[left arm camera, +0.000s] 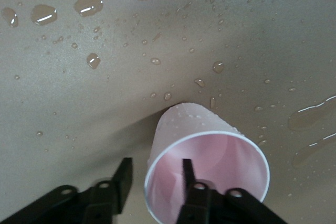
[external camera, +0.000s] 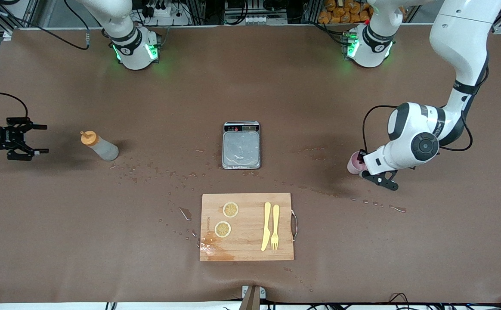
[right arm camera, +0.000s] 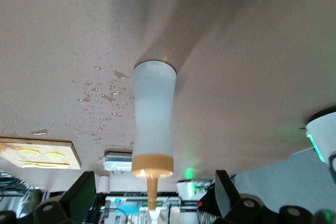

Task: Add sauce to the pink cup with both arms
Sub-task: 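Grasp the pink cup with the left gripper while the right gripper grasps the bottle, then lift the pink cup with the left gripper while the right gripper lifts the bottle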

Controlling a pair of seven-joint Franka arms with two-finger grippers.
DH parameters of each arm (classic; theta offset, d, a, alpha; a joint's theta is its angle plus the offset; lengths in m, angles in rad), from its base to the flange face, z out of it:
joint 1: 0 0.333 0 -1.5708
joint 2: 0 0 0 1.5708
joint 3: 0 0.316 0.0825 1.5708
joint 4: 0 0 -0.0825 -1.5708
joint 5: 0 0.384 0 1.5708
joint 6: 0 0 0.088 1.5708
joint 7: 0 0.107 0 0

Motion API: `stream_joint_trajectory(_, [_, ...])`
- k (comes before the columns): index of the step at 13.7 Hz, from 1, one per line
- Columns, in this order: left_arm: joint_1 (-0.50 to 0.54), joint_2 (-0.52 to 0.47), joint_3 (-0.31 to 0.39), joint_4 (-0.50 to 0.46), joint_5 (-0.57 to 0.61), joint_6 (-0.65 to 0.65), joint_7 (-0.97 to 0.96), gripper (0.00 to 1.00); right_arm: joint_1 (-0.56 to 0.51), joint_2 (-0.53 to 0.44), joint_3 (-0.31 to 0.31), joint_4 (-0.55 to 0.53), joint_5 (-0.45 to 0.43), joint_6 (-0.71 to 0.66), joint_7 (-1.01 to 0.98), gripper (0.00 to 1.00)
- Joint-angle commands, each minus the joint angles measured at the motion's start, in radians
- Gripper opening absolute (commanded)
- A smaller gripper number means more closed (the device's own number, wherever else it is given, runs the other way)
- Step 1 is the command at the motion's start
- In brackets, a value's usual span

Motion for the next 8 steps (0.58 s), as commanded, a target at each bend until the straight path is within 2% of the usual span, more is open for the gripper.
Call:
stream_joint_trajectory(1, [0.0, 0.005, -0.001, 0.013, 0.028, 0.003, 0.014, 0.0, -0.011, 0.08, 0.016, 0.016, 0.05, 0.033, 0.023, 1.0])
stream_joint_trajectory(5, [0.006, -0.015, -0.001, 0.03, 0.027, 0.002, 0.003, 0.0, -0.031, 0.158, 0.016, 0.016, 0.099, 0.03, 0.046, 1.0])
stream_joint_trajectory(8, [0.005, -0.061, -0.004, 0.106, 0.019, -0.073, -0.006, 0.0, -0.025, 0.18, 0.016, 0.015, 0.121, 0.015, 0.055, 1.0])
